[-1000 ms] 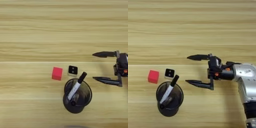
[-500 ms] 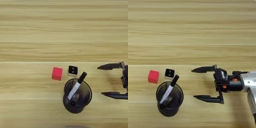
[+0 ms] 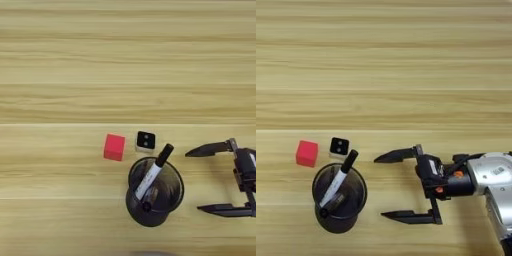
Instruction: Move the objects on the table
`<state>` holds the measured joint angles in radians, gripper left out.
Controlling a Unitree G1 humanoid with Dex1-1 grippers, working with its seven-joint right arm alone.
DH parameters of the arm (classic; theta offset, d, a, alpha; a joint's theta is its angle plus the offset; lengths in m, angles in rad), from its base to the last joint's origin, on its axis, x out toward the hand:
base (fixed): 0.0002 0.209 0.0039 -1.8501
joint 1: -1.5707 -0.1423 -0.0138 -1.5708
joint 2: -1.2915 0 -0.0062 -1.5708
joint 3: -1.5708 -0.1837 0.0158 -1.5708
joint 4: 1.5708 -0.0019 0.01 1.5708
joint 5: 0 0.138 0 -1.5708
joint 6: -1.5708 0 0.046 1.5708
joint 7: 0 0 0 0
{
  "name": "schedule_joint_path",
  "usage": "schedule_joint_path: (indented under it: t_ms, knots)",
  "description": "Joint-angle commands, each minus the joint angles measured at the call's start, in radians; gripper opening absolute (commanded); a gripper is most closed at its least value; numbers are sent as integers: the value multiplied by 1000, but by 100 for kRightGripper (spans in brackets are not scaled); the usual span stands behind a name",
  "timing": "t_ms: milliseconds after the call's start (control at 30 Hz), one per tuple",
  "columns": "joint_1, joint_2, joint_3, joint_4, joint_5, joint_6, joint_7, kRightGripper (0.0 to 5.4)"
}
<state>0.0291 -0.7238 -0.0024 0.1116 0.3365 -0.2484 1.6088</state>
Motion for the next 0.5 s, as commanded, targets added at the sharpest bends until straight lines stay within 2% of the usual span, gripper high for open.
schedule_joint_path:
  t_ms: [33, 500]
  knots:
    - [-25, -29, 2, -48, -8, -13, -38, 538]
    - [-74, 60, 64, -51, 11, 19, -89, 538]
